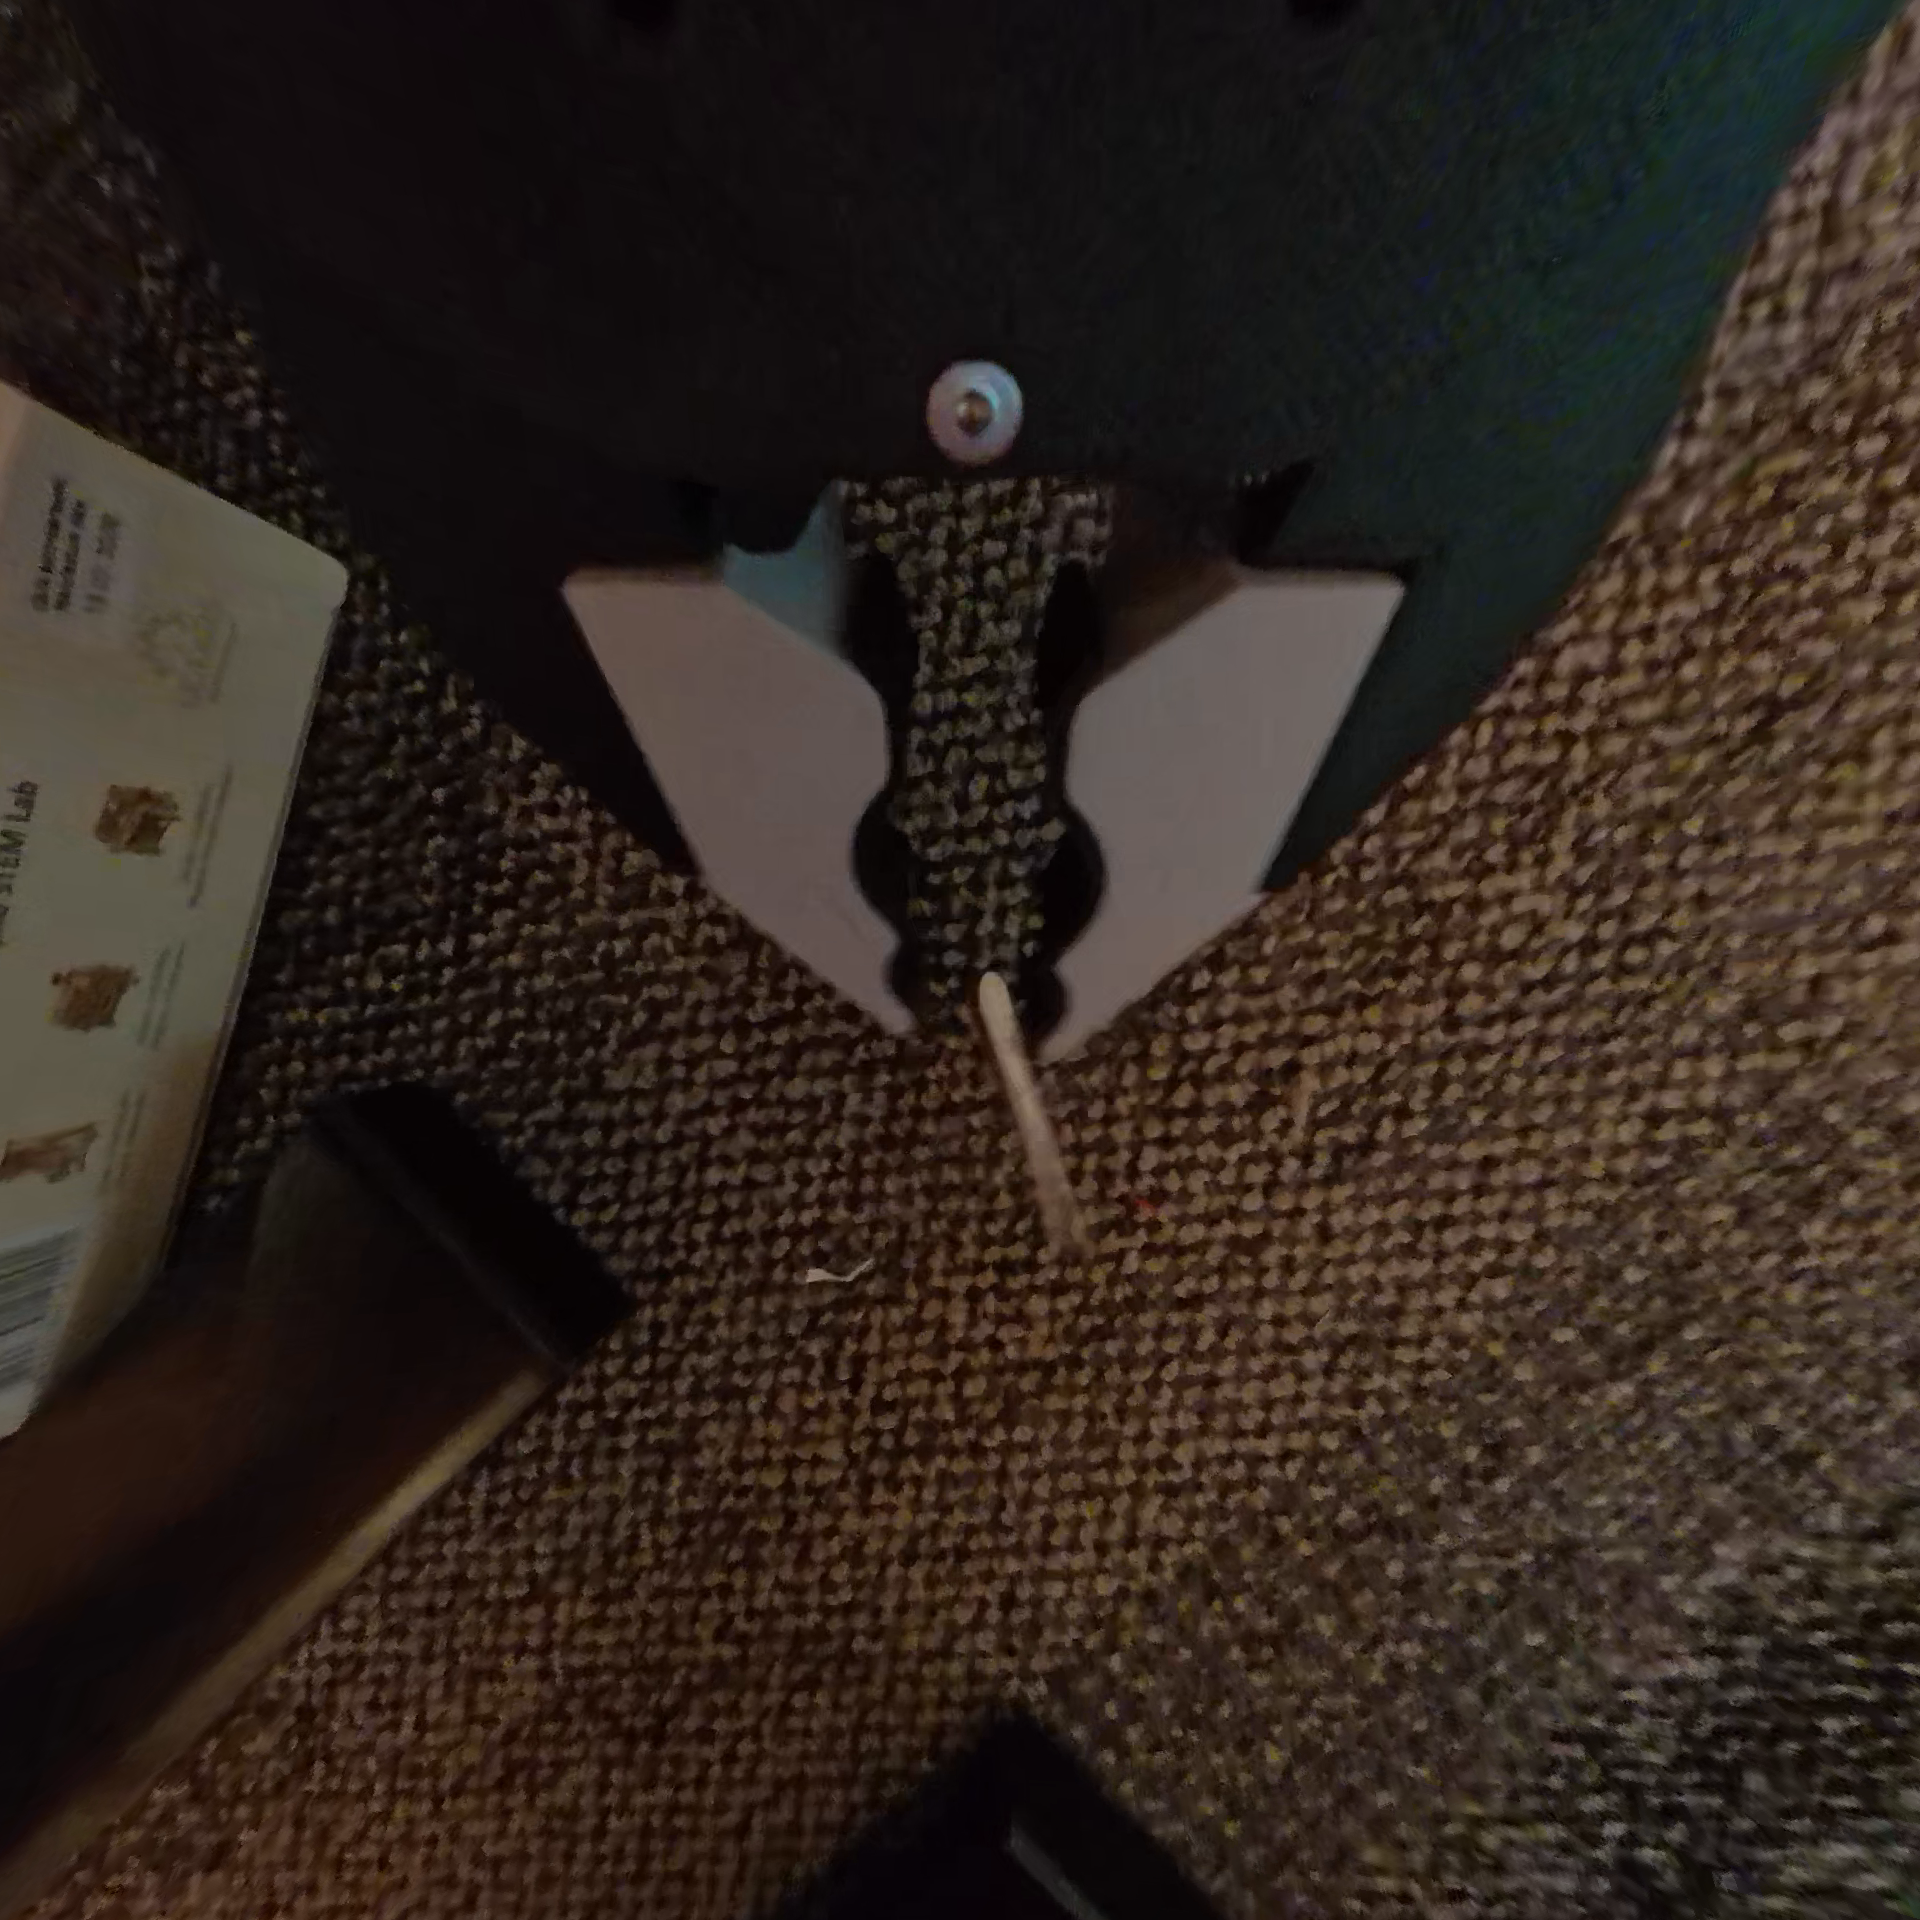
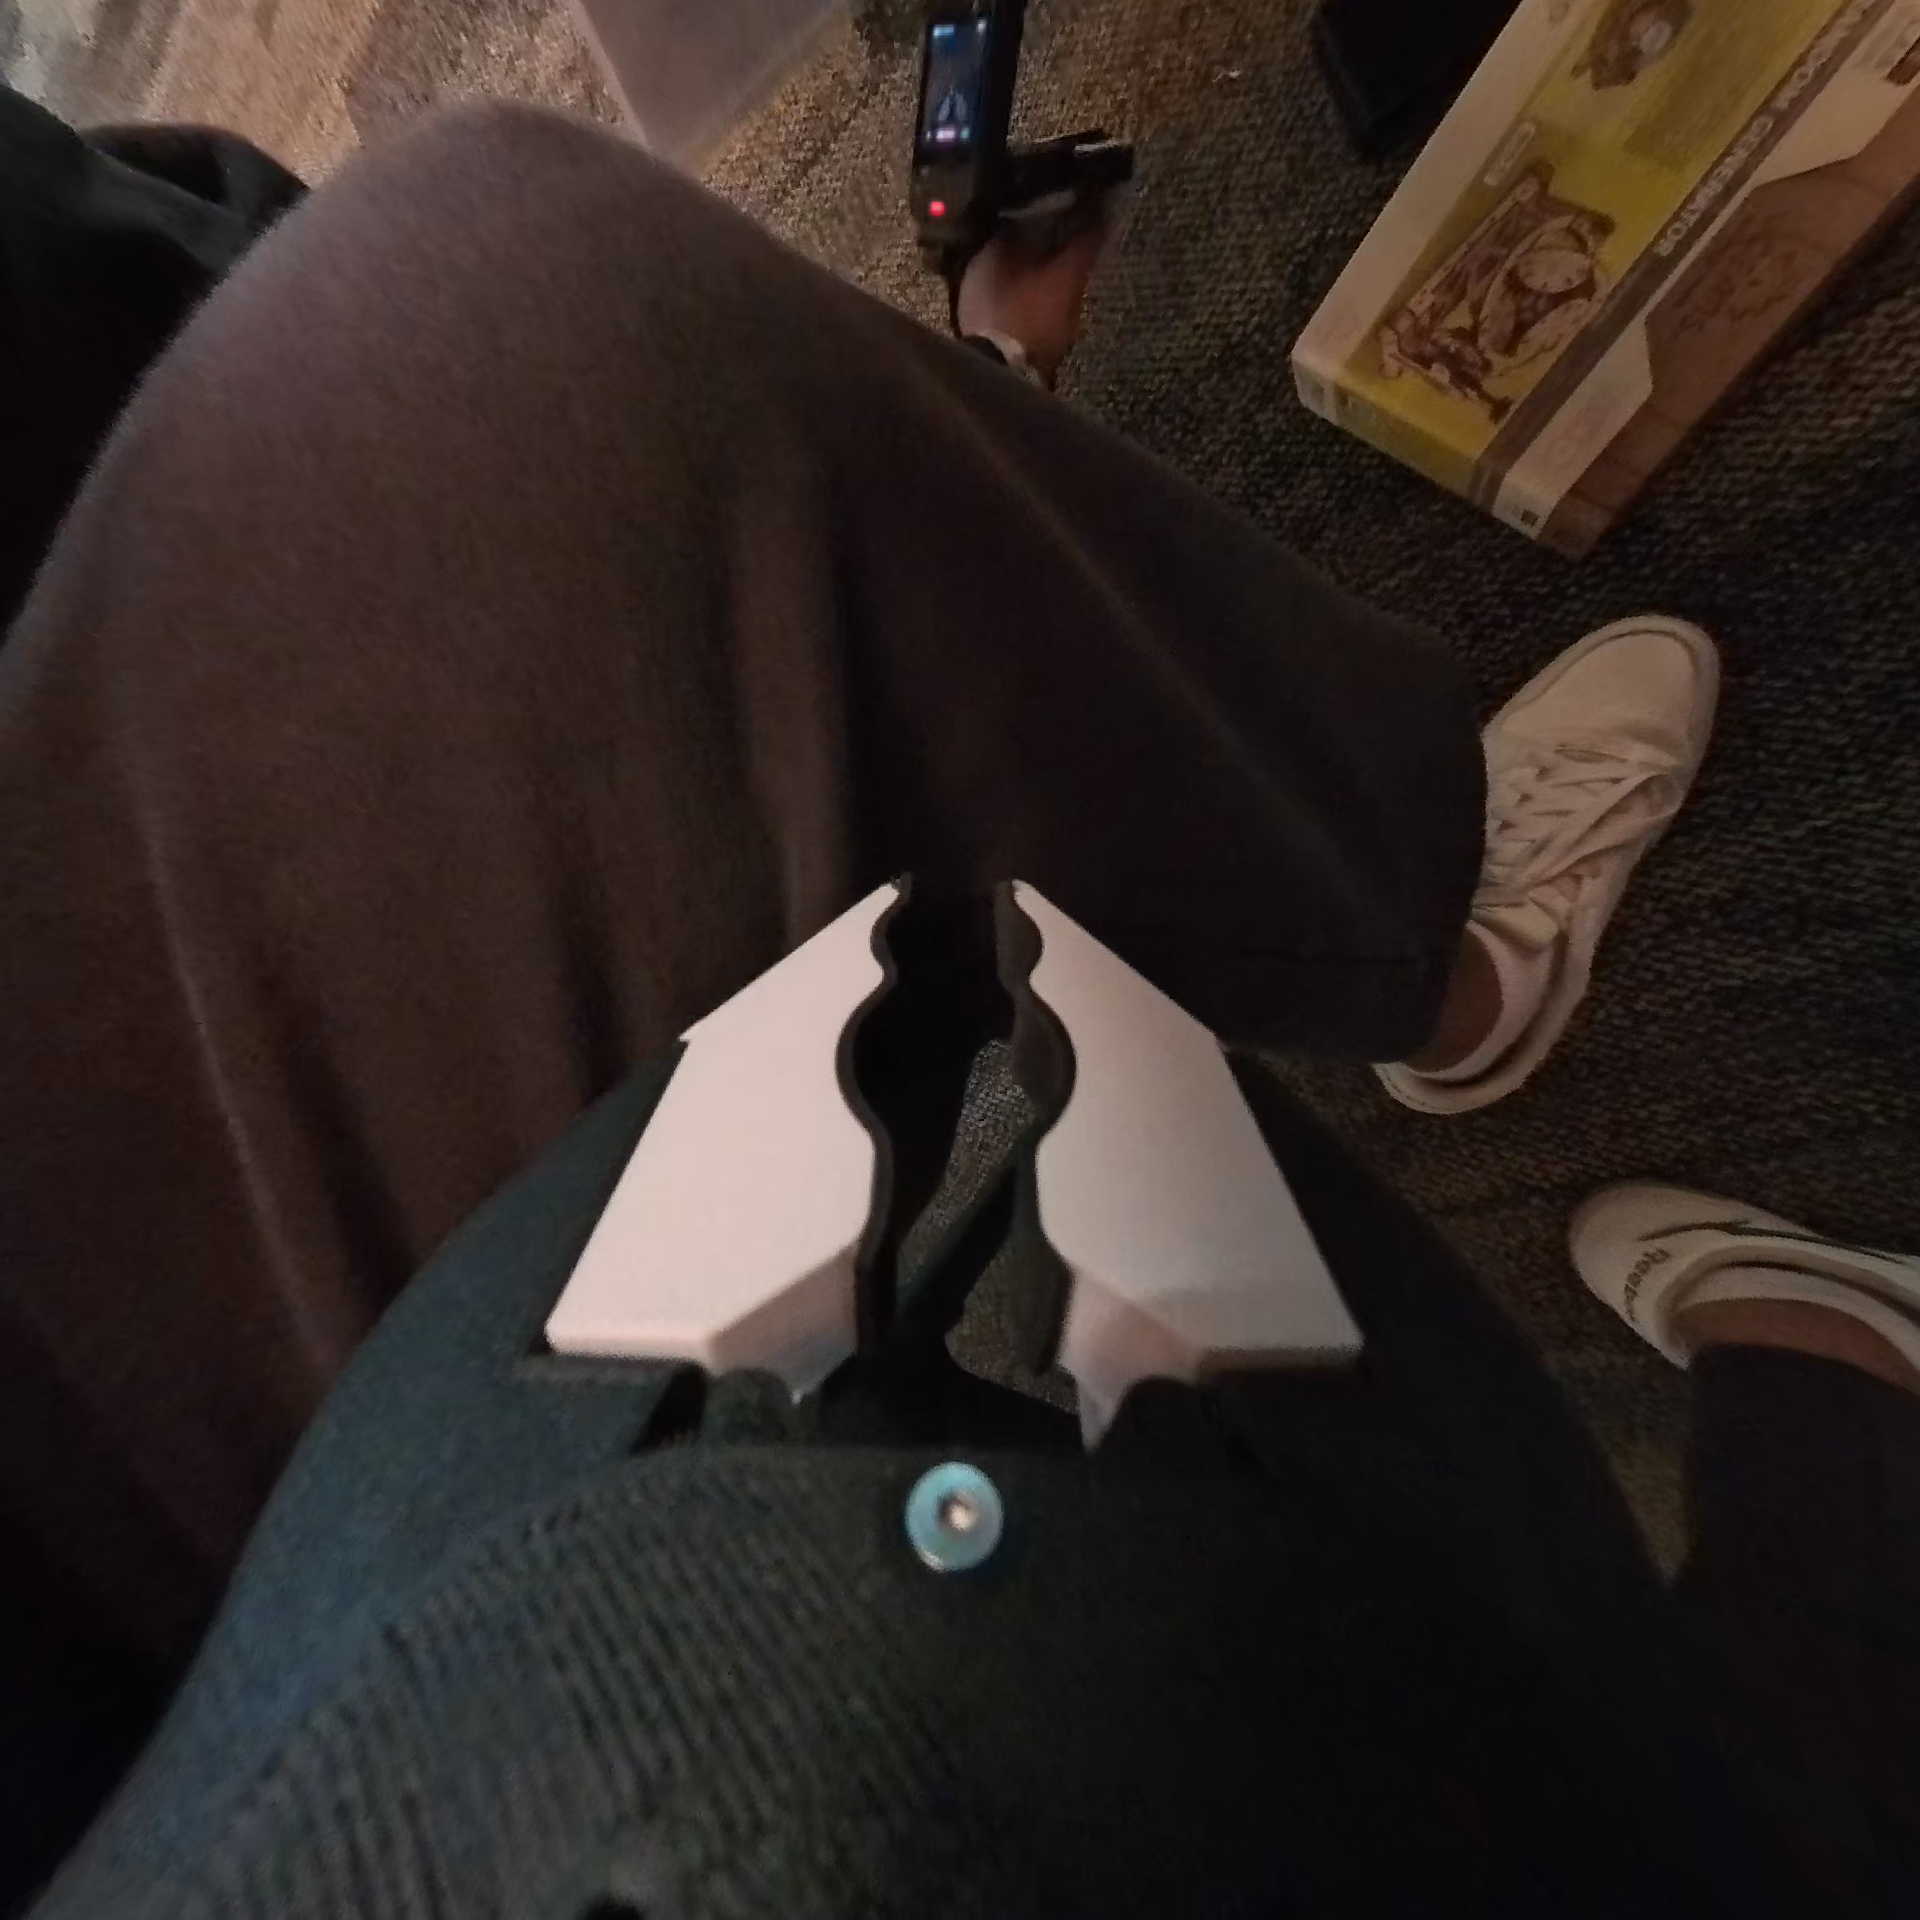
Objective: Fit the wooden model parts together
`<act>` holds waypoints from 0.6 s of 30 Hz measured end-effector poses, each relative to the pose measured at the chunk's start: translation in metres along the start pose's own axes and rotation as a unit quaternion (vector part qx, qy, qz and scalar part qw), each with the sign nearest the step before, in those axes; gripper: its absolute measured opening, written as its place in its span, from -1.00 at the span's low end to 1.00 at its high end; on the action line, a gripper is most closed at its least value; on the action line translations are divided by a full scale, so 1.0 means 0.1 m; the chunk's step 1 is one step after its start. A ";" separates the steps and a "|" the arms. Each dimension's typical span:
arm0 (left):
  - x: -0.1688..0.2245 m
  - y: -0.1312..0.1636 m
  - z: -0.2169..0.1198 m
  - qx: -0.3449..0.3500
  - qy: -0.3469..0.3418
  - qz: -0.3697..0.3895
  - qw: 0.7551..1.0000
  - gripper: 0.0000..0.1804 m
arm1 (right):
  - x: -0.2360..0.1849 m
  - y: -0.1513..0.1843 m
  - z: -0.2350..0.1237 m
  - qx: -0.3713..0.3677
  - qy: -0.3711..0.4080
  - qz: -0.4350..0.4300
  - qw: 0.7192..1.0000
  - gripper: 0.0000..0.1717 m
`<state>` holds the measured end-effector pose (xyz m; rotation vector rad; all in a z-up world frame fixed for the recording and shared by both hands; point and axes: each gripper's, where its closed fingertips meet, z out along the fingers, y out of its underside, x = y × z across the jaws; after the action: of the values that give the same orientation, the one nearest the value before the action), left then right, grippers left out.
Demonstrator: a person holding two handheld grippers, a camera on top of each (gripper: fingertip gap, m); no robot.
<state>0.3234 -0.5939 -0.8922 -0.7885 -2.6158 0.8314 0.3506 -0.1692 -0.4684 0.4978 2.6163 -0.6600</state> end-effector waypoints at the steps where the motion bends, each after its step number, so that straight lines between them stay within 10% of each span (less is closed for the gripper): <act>1: 0.05 0.01 0.05 -0.015 0.022 0.007 1.000 -0.60 | 0.00 0.02 0.00 0.000 0.000 -0.001 1.000 -0.83; 18: -0.14 -0.01 0.32 -0.048 0.038 -0.048 0.997 -0.62 | 0.14 0.03 0.06 -0.005 -0.010 0.034 0.999 -0.83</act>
<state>0.3212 -0.6168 -0.9188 -0.6988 -2.6184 0.6424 0.3418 -0.1667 -0.4806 0.5717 2.5709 -0.6252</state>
